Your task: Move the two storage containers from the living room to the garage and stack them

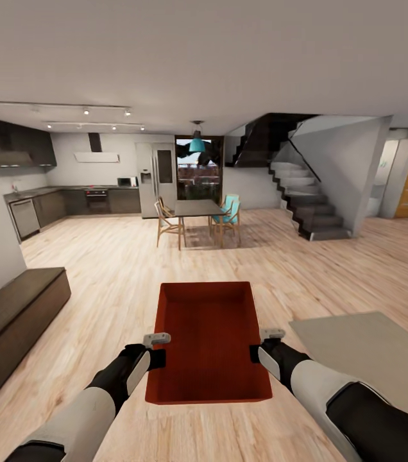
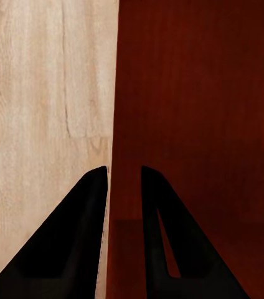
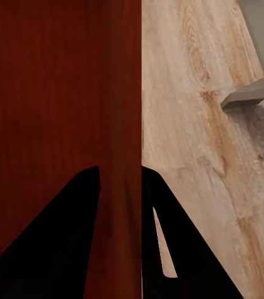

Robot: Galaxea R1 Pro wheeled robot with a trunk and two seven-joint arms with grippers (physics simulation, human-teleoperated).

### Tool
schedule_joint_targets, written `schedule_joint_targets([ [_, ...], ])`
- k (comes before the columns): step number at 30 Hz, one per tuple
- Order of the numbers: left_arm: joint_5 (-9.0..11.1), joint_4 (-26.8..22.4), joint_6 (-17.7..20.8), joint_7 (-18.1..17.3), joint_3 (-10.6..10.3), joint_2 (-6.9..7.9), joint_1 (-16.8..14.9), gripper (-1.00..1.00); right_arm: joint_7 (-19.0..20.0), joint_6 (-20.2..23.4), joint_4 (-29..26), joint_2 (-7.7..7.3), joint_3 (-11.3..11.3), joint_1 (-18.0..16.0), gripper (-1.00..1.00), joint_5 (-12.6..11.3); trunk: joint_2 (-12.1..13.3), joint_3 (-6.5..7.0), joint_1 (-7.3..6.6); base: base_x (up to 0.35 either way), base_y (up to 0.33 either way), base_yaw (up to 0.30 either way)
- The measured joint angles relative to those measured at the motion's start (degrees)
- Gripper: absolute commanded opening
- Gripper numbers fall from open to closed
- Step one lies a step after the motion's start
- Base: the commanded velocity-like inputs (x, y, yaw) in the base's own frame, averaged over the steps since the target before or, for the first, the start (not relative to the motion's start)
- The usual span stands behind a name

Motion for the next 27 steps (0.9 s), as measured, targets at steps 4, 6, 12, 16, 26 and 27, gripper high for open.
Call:
schedule_joint_targets([
  [4,-0.2,-0.1,0.0,-0.1,0.1,-0.03,0.0,-1.0,0.0,0.0,-0.1,-0.07,0.2,0.0,-1.0,-0.3,0.0,0.0,0.0,0.0,0.0,0.046],
  [6,-0.4,-0.1,0.1,-0.1,0.2,-0.1,0.0,-1.0,0.0,0.0,-0.1,-0.11,0.4,0.0,-1.0,-0.6,0.0,0.0,0.0,0.0,0.0,0.011],
  [12,-0.3,-0.1,0.1,0.0,0.1,-0.13,0.0,-1.0,0.0,0.0,0.0,-0.14,0.6,0.0,-1.0,-0.8,0.0,0.0,-0.01,0.039,0.0,0.001],
  [16,0.1,0.0,0.0,0.2,0.0,-0.1,0.0,-1.0,0.0,0.0,0.0,-0.11,0.5,0.0,-1.0,-0.6,0.0,0.0,-0.03,0.273,0.0,0.0],
  [26,0.1,0.2,-0.1,0.1,0.0,-0.09,0.0,-1.0,0.0,0.0,0.0,-0.08,0.5,0.0,-1.0,-0.6,0.0,0.0,-0.03,0.321,0.0,0.0],
  [27,0.1,0.2,-0.1,0.1,0.0,-0.09,0.0,-1.0,0.0,0.0,0.0,-0.08,0.5,0.0,-1.0,-0.6,0.0,0.0,-0.03,0.322,0.0,0.0],
])
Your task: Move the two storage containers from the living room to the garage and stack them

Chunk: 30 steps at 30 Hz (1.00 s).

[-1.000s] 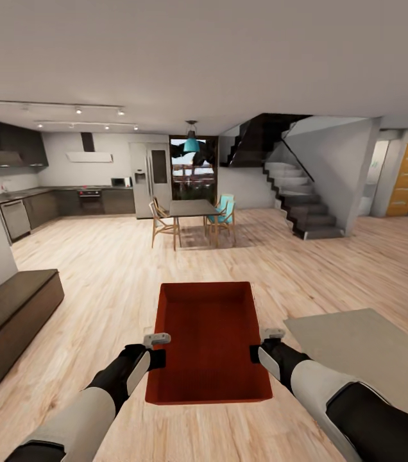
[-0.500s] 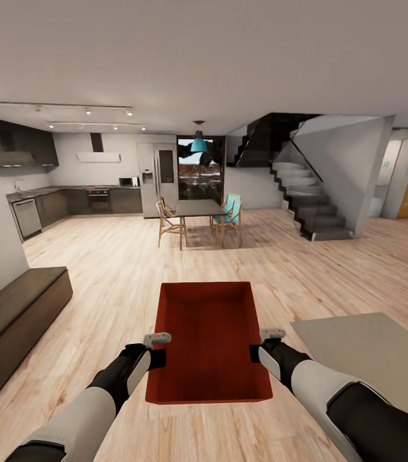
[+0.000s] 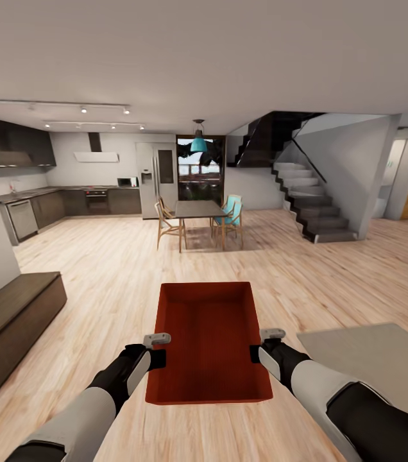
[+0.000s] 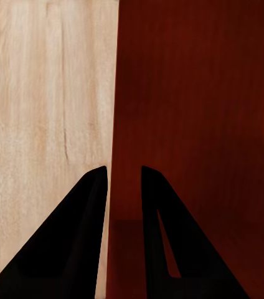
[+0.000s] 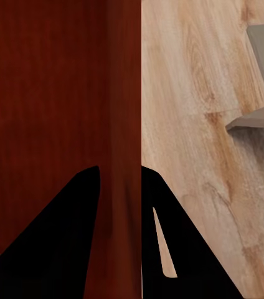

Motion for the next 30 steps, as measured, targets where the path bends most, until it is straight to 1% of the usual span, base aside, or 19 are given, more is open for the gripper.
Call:
schedule_joint_targets([
  [30,-0.7,0.2,0.1,-0.4,0.4,-0.04,0.0,-1.0,0.0,0.0,0.1,0.01,0.4,0.0,-1.0,-0.5,0.0,0.0,0.0,0.322,0.0,0.0],
])
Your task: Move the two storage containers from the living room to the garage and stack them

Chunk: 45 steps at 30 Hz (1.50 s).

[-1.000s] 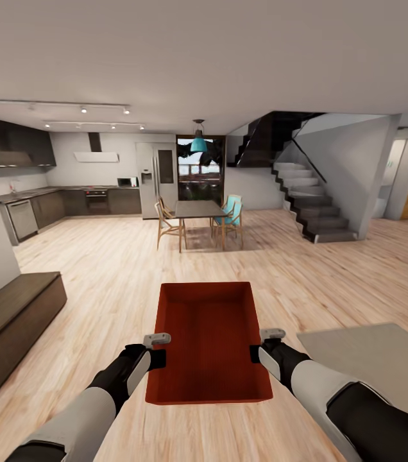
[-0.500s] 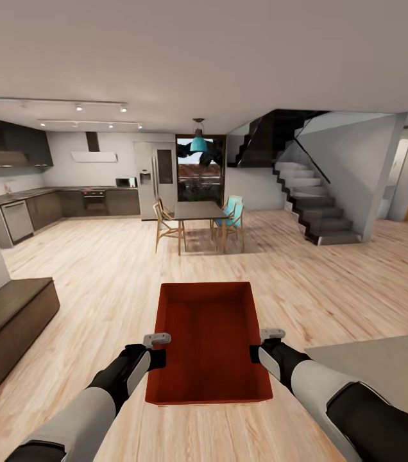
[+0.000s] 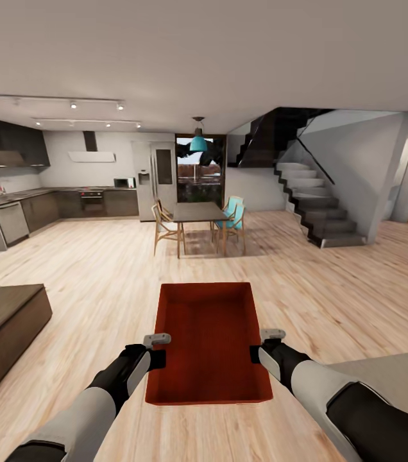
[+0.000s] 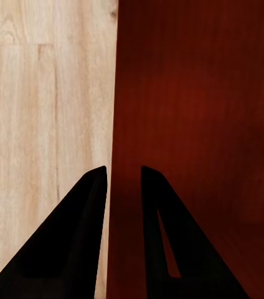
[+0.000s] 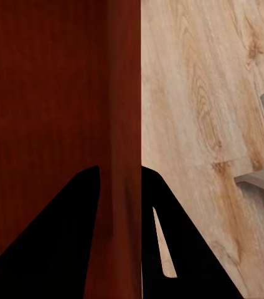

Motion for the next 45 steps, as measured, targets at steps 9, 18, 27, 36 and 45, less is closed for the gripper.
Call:
schedule_joint_targets([
  [9,0.0,0.0,0.0,0.0,0.0,0.01,0.0,-1.0,0.0,0.0,0.0,0.0,0.0,0.0,-1.0,-0.1,0.0,0.0,0.0,0.322,0.0,0.0],
  [18,0.0,0.0,0.0,0.0,0.0,0.01,0.0,-1.0,0.0,0.0,0.0,0.0,0.0,0.0,-1.0,0.0,0.0,0.0,0.0,0.322,0.0,0.0],
  [27,0.2,0.0,0.0,0.0,-0.1,0.11,0.0,-1.0,-0.1,0.0,-0.1,0.06,-0.1,0.0,-1.0,0.1,0.0,0.0,0.0,0.322,0.0,0.0],
  [36,0.2,0.0,0.0,0.0,-0.1,0.12,0.0,-1.0,-0.1,0.0,-0.1,0.08,-0.1,0.0,-1.0,0.2,0.0,0.0,0.0,0.322,0.0,0.0],
  [45,0.1,0.0,0.0,-0.1,0.0,0.11,0.0,-1.0,-0.1,0.0,0.0,0.08,-0.1,0.0,-1.0,0.1,0.0,0.0,0.0,0.322,0.0,0.0],
])
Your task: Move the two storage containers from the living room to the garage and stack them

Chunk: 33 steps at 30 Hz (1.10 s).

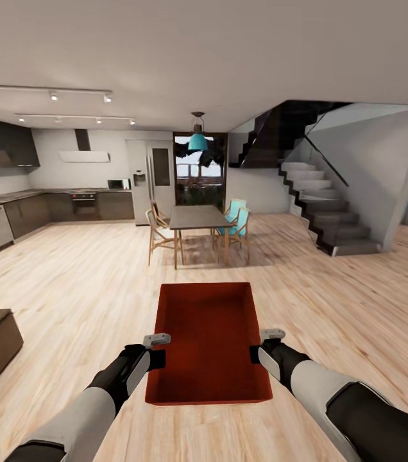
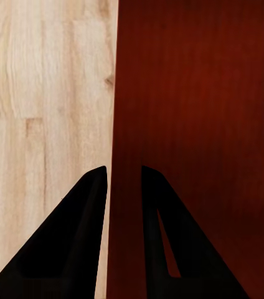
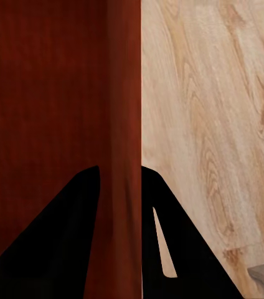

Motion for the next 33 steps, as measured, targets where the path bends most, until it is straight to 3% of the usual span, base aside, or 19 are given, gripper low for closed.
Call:
schedule_joint_targets([
  [33,0.0,0.0,0.0,0.0,0.0,0.0,0.0,-1.0,0.0,0.0,0.0,0.0,0.1,0.0,-1.0,-0.1,0.0,0.0,0.0,0.322,0.0,0.0],
])
